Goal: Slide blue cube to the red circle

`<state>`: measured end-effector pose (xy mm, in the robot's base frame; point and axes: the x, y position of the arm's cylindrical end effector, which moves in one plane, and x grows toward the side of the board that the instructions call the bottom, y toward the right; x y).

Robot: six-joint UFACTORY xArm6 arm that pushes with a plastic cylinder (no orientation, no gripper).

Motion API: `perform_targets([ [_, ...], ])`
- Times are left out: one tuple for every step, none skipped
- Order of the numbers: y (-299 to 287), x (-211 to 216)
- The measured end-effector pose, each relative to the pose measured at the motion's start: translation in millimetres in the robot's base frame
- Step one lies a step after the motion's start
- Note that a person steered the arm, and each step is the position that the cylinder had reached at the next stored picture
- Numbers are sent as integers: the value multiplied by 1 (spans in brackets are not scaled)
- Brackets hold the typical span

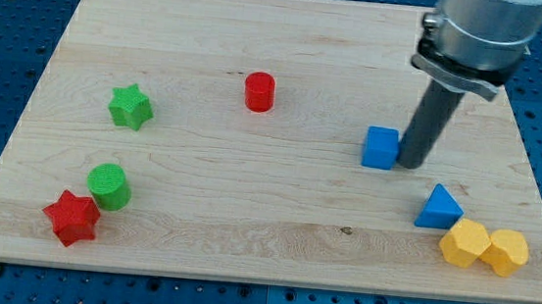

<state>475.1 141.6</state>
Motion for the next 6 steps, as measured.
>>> perform_targets([
  [-31,-2],
  [-58,-3],
  [-80,-6],
  [-96,-10],
  [-106,-16],
  [-117,-22],
])
